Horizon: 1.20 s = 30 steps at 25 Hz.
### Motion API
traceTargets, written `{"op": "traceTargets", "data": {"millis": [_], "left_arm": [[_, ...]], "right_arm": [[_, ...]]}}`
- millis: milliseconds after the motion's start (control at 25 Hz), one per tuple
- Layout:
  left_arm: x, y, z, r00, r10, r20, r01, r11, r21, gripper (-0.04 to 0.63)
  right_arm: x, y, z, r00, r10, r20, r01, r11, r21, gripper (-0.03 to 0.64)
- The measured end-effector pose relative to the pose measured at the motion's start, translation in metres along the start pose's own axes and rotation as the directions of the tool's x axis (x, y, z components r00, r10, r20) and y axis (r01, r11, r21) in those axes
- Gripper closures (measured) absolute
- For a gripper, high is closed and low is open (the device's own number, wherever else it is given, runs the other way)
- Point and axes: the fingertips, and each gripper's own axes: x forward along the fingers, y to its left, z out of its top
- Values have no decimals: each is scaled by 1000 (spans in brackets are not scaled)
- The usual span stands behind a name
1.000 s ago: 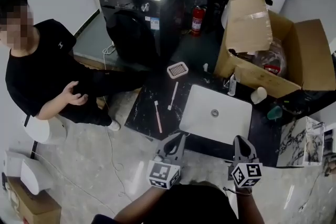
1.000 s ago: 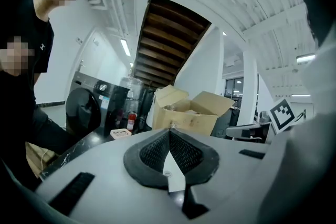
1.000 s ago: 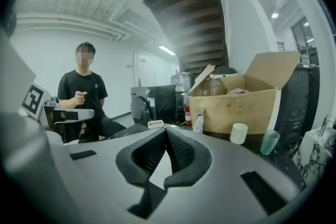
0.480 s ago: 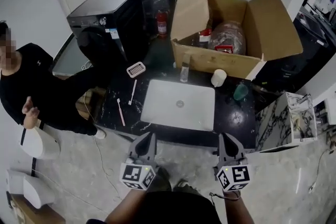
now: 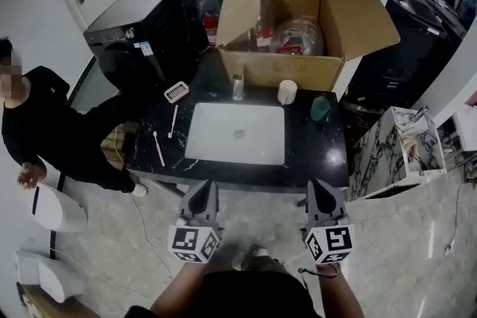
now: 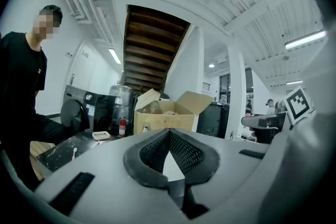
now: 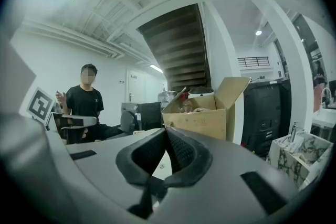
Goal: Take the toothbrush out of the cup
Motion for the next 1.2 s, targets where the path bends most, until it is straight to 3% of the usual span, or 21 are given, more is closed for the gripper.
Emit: {"op": "traceTargets", "data": {"millis": [360, 1200], "left_arm": [[-17, -14, 1, 999, -45, 2, 45, 999, 3, 571], [-41, -10, 4, 999, 0, 47, 0, 1000, 7, 571]], "right_arm": [[-23, 11, -9, 1000, -18, 1, 18, 1000, -7, 604], [-32, 17, -20, 1000, -5, -6, 4, 1000, -31, 604]]}}
